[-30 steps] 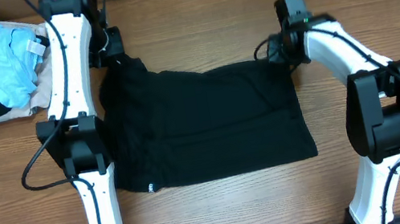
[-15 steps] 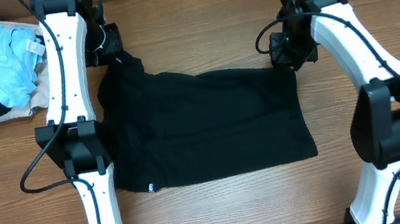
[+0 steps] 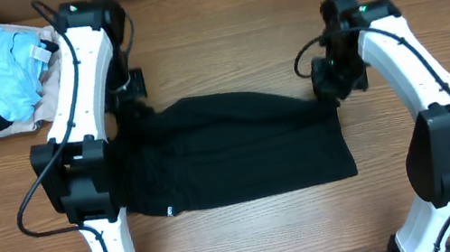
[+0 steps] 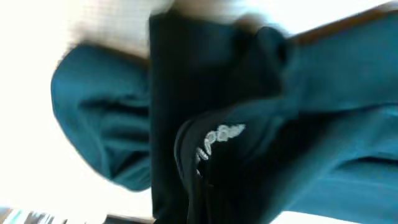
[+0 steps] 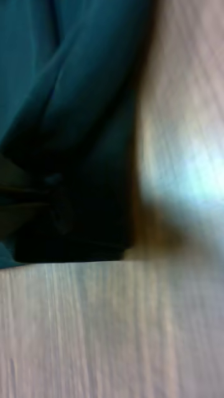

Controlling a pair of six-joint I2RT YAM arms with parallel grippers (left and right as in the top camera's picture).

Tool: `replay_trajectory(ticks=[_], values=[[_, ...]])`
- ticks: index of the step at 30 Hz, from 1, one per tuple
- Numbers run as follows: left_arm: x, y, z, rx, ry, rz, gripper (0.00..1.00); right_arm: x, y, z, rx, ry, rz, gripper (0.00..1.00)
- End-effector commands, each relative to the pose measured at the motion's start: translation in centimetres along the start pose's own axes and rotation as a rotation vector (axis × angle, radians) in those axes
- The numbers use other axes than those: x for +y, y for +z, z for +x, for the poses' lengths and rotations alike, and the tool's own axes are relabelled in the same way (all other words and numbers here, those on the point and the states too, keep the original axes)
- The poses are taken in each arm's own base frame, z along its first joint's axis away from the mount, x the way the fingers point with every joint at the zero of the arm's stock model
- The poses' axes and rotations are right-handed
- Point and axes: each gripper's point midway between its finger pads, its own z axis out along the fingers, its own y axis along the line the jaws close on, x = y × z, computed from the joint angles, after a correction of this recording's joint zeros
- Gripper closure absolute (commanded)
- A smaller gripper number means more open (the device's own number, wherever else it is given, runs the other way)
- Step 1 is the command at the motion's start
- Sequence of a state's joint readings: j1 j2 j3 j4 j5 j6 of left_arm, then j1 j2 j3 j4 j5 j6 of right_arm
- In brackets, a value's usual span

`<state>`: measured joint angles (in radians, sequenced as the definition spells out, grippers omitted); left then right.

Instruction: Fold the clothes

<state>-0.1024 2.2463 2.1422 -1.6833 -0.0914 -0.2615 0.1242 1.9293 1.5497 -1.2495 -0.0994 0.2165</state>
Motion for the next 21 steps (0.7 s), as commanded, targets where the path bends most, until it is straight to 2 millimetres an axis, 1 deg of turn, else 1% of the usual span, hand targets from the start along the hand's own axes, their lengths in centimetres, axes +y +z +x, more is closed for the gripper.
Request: replay_trajectory(ticks=[1,3,7,8,9,10,11,12,13,14,15,16,17,18,21], values=[[2.6,2.6,1.5,0.075,-0.073,-0.158,0.96,-1.3,1.8,1.8,0.050,0.040,0.023,0.96],[2.7,3.4,2.0,0.104,-0.068,-0.166,0.96,-1.9,2.6,2.5,0.074,0.053,0.030,0.96],[2.8,4.9,3.3,0.166,-0.048,-0.184,0.96,-3.6,3.3,3.3,0.111,0.097,0.037,0.96],[2.9,5.1,3.5,0.178,-0.042,-0.188,0.96,-3.9,3.3,3.4,0.116,0.106,0.038,0.94],[2.9,5.5,3.9,0.196,-0.032,-0.192,0.96,-4.2,3.4,3.5,0.122,0.115,0.039,0.88],[3.0,5.8,4.2,0.209,-0.027,-0.196,0.96,-4.4,3.4,3.6,0.124,0.122,0.039,0.78],[3.0,6.0,4.5,0.223,-0.021,-0.199,0.96,-4.6,3.5,3.7,0.127,0.126,0.038,0.70],[3.1,6.3,4.8,0.238,-0.012,-0.201,0.95,-4.8,3.5,3.7,0.129,0.130,0.038,0.66],[3.1,6.5,5.1,0.252,-0.009,-0.203,0.91,-5.0,3.6,3.8,0.132,0.134,0.039,0.60],[3.1,6.8,5.4,0.264,-0.007,-0.207,0.84,-5.1,3.6,3.8,0.135,0.138,0.039,0.52],[3.2,7.0,5.7,0.275,-0.005,-0.208,0.72,-5.1,3.7,3.9,0.138,0.138,0.040,0.45],[3.2,7.1,5.9,0.283,-0.004,-0.211,0.59,-5.1,3.8,4.0,0.141,0.138,0.041,0.41],[3.2,7.2,6.0,0.290,-0.003,-0.213,0.48,-5.1,3.8,4.1,0.143,0.139,0.037,0.39],[3.3,7.3,6.1,0.294,-0.001,-0.214,0.41,-4.9,3.9,4.1,0.147,0.139,0.029,0.38],[3.3,7.3,6.1,0.292,0.002,-0.215,0.30,-4.2,4.0,3.9,0.148,0.128,-0.013,0.37]])
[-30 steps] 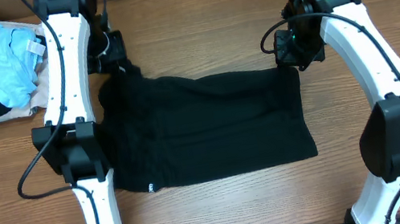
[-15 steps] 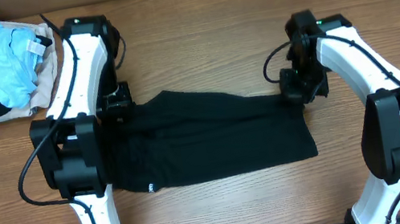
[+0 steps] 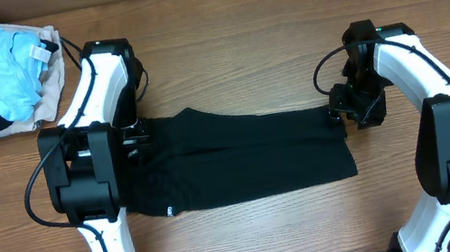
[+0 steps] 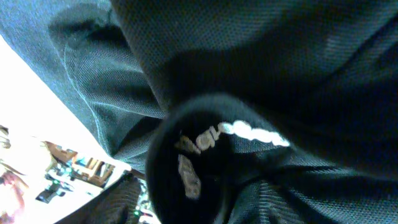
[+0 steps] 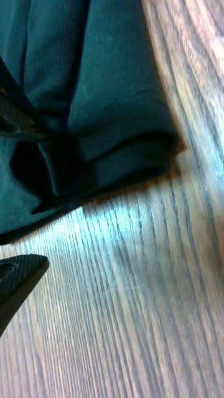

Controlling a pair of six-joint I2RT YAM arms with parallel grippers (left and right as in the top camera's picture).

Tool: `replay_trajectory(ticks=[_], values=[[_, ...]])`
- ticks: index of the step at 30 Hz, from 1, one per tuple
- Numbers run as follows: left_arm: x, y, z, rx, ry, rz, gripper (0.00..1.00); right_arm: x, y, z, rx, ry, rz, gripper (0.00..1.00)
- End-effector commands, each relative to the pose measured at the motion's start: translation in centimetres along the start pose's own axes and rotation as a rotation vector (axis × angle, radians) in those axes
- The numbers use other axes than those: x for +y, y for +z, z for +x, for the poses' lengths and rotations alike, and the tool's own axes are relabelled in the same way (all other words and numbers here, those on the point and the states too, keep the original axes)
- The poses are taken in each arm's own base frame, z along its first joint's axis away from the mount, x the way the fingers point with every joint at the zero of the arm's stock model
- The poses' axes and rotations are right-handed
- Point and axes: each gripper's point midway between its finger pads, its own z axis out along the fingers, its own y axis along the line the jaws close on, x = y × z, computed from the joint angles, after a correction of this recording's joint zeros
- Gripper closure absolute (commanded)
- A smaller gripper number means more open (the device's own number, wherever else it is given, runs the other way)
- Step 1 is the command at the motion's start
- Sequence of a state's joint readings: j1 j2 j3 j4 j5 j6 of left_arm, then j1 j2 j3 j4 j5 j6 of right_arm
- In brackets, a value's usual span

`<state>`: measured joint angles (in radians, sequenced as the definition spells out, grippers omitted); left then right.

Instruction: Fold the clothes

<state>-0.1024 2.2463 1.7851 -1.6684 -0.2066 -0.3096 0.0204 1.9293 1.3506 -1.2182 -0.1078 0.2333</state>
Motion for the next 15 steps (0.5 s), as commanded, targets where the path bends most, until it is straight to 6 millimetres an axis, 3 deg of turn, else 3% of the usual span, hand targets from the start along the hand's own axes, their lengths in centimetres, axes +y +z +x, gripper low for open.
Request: replay_trajectory(ticks=[1,2,3,9,15], values=[[0.3,0.1,-0.1,-0.005,-0.004,-0.011,0.28,1.2,-0.1,0.1,-0.001,-0.033,-0.064,0.37],[0.3,0.1,-0.3,-0.015,-0.007,-0.008,0.09,1.6,-0.2,0.1,0.000,-0.046,-0.089,0.36],[0.3,0.1,-0.5,-0.023,-0.010,-0.005,0.00,1.9,-0.2,0.0,-0.001,-0.054,-0.104,0.36],[0.5,-2.4,-2.0,-0.102,-0.048,0.065,0.00,2.3,0.5,0.3,0.003,-0.069,-0.118,0.36],[1.0,-8.7,-3.9,-0.288,-0.088,0.160,0.00,2.3,3.7,1.5,0.017,-0.075,-0.109,0.39]])
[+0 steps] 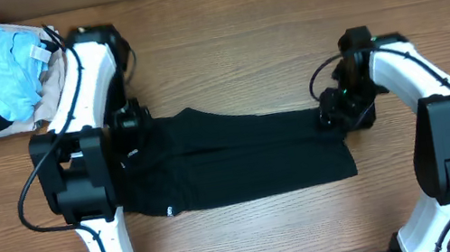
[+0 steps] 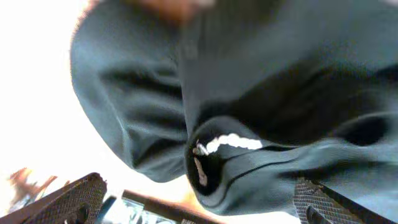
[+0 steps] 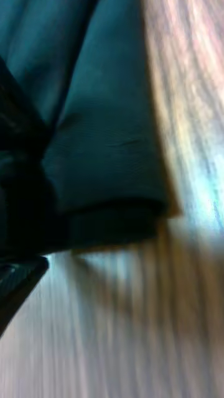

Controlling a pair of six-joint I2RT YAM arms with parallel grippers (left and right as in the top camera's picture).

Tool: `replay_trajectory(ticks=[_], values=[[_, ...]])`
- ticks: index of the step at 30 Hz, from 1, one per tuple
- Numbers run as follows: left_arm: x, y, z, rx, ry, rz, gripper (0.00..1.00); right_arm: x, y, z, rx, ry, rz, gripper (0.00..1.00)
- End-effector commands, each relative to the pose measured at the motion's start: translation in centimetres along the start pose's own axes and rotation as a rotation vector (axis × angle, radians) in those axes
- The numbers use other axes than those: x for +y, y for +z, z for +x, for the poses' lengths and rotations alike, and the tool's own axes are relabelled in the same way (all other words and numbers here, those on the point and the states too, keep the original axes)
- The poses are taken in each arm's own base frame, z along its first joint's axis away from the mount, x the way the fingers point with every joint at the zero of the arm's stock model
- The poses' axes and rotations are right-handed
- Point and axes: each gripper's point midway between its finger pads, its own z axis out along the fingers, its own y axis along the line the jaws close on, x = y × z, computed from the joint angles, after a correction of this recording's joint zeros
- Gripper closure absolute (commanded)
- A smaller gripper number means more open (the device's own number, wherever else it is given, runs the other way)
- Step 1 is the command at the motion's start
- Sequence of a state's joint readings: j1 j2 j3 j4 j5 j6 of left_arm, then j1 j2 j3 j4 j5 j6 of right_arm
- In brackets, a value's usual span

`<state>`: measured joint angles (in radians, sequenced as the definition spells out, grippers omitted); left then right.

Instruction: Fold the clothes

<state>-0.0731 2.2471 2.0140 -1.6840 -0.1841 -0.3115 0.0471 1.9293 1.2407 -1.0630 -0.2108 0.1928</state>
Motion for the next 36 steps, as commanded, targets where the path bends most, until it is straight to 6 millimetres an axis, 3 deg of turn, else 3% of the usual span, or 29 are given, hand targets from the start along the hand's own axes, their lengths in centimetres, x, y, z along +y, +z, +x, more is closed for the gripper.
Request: replay_trajectory(ticks=[1,5,10,11,12,13,15,18,27,30,36], values=[[-0.5,-4.3,-2.0,-0.144,-0.015,0.093,0.00,-0.1,1.5,1.5,0.034,0.014,-0.002,0.40],[-1.5,-8.9,-3.3,-0.283,-0.015,0.222,0.00,-0.2,2.7,2.7,0.065,0.020,-0.026,0.51],[-2.1,-15.0,-3.6,-0.462,0.009,0.359,0.00,-0.8,4.1,4.0,0.092,0.026,-0.019,0.54],[-2.1,-16.1,-3.5,-0.497,0.021,0.380,0.00,-0.9,4.3,4.0,0.090,0.025,-0.018,0.67],[-2.0,-17.2,-3.3,-0.531,0.029,0.395,0.00,-0.9,4.4,4.0,0.086,0.027,-0.020,0.87],[-1.8,-17.9,-3.2,-0.554,0.029,0.401,0.00,-1.0,4.3,3.8,0.082,0.042,-0.022,0.96],[-1.4,-19.2,-2.8,-0.597,0.035,0.404,0.00,-1.3,4.0,3.2,0.064,0.097,-0.030,0.96],[-0.6,-19.9,-2.5,-0.635,0.048,0.375,0.00,-2.9,3.1,2.1,0.041,0.149,-0.024,0.96],[0.1,-20.0,-2.6,-0.649,0.040,0.339,0.00,-10.8,-2.4,-0.8,-0.018,0.430,-0.061,0.96],[0.1,-20.0,-2.6,-0.650,0.048,0.336,0.00,-10.7,-4.2,-1.4,-0.037,0.393,-0.136,0.96],[0.1,-20.0,-2.6,-0.652,0.053,0.334,0.00,-7.4,-7.4,-1.4,-0.092,0.284,-0.192,0.96]])
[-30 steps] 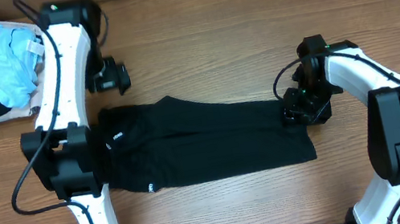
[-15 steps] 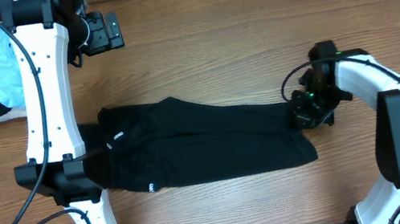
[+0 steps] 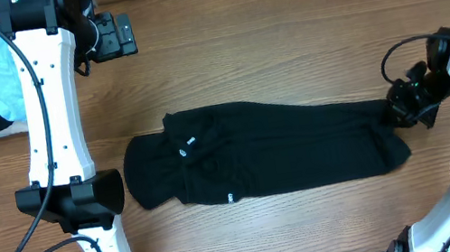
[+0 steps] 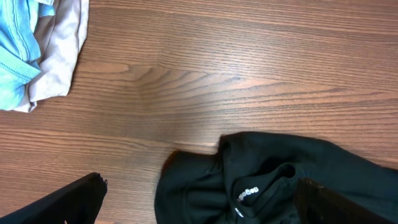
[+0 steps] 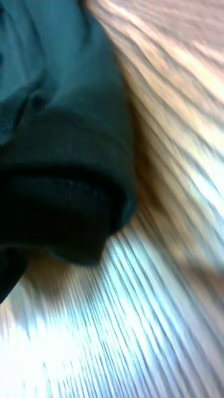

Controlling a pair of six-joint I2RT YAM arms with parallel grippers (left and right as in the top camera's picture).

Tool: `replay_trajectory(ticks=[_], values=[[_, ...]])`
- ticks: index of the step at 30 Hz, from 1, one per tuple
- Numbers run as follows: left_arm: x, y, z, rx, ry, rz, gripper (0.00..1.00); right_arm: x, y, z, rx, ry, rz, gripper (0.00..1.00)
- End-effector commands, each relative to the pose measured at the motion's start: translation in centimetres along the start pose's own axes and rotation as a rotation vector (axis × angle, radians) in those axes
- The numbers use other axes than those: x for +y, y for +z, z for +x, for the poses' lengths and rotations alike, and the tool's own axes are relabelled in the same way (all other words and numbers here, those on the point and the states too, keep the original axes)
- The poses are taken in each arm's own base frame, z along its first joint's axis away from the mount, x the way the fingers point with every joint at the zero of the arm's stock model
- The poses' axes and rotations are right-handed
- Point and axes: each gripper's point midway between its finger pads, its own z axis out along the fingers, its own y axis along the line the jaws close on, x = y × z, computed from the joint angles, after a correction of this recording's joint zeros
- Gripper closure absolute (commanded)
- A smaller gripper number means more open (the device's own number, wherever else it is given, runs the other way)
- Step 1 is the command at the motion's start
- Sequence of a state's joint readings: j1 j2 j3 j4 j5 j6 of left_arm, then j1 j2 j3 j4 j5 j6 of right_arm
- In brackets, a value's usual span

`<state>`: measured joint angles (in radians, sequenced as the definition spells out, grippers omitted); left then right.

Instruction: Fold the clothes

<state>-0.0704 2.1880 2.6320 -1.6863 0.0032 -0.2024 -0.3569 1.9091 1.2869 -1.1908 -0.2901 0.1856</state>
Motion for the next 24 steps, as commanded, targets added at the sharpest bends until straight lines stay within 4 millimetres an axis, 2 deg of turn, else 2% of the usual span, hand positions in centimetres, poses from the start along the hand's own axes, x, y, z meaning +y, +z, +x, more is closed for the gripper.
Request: replay_trajectory(ticks=[1,7,15,18,19,22,24], values=[[0.2,-1.5,-0.3,-0.043,0.023,-0.006,0.00,4.0,-2.8,1.3,-0.068,-0.146,-0.055,0.96],[0.2,-1.5,-0.3,-0.042,0.022,-0.006,0.00,8.5,-3.1,5.3,-0.070,-0.325,-0.032,0.96],[0.2,-1.4,-0.2,-0.039,0.023,-0.007,0.00,14.1,-0.2,10.8,-0.021,-0.479,0.003,0.96],[0.1,-1.4,-0.2,-0.035,0.025,-0.006,0.00,16.5,1.0,12.6,-0.049,-0.522,0.011,0.96],[0.1,-1.4,-0.2,-0.035,0.025,-0.006,0.00,18.1,1.6,13.5,-0.067,-0.553,-0.004,0.96],[0.2,-1.4,-0.2,-0.035,0.025,-0.007,0.00,20.1,2.3,14.6,-0.096,-0.573,-0.031,0.95],[0.1,-1.3,-0.2,-0.035,0.025,-0.006,0.00,21.1,2.5,15.2,-0.107,-0.581,-0.053,0.89]])
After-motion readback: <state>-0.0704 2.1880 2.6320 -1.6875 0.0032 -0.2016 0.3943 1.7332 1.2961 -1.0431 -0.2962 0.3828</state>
